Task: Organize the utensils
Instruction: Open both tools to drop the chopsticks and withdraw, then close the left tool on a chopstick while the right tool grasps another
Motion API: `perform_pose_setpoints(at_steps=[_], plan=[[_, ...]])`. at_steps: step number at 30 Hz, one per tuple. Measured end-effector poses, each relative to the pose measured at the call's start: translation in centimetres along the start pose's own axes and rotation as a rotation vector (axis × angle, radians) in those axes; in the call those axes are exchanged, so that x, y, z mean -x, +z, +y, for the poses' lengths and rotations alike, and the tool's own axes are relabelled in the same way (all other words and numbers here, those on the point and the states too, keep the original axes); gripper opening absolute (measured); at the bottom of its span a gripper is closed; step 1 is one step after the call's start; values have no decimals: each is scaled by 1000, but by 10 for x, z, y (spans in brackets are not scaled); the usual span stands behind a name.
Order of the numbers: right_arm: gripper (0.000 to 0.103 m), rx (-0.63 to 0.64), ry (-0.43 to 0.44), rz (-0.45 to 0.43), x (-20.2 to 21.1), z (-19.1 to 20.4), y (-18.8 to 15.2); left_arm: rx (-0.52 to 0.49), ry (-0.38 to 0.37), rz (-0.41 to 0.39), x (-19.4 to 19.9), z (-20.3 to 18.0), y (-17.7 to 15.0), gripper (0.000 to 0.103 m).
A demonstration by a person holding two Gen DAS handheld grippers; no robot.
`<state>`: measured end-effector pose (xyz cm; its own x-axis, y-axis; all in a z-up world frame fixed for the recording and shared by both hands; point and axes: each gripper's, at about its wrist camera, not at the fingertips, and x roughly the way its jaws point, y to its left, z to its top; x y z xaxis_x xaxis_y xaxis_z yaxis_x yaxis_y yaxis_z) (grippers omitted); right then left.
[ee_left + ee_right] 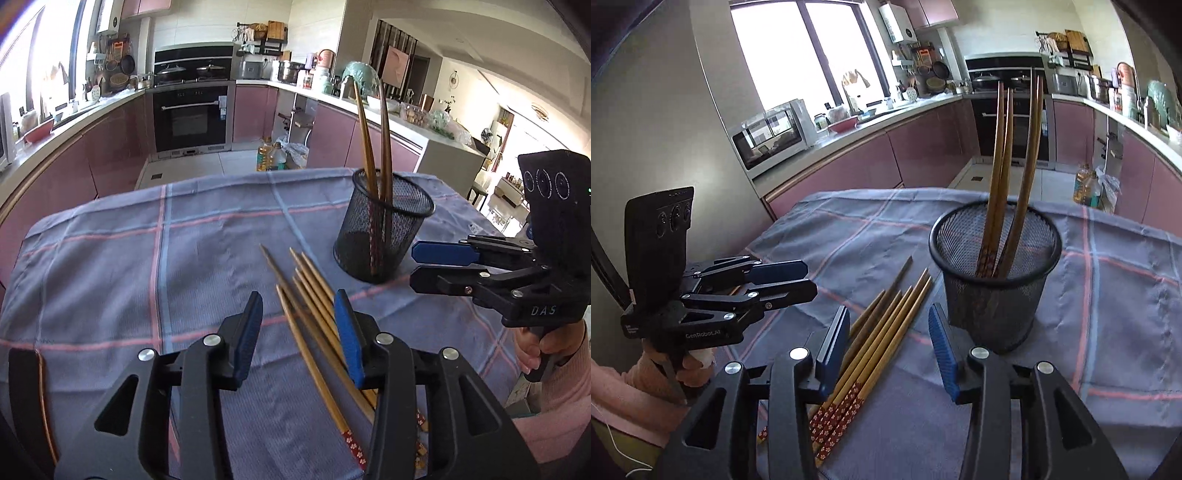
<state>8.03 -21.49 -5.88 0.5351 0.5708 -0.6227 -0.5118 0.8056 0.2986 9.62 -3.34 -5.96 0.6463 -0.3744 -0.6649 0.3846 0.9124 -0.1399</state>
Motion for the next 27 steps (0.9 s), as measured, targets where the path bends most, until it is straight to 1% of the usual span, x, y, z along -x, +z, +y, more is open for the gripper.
perform_pose_setpoints(at_steps=[4, 10, 27], plan=[[42, -8, -20, 55, -18, 5, -16, 9, 8, 60, -15, 0, -19, 40], [42, -9, -58, 99, -31, 10, -23, -12, 28, 108, -26, -6, -30, 40], [36, 9, -127, 132, -44, 15, -31, -30, 50, 140, -33, -11, -37, 38]])
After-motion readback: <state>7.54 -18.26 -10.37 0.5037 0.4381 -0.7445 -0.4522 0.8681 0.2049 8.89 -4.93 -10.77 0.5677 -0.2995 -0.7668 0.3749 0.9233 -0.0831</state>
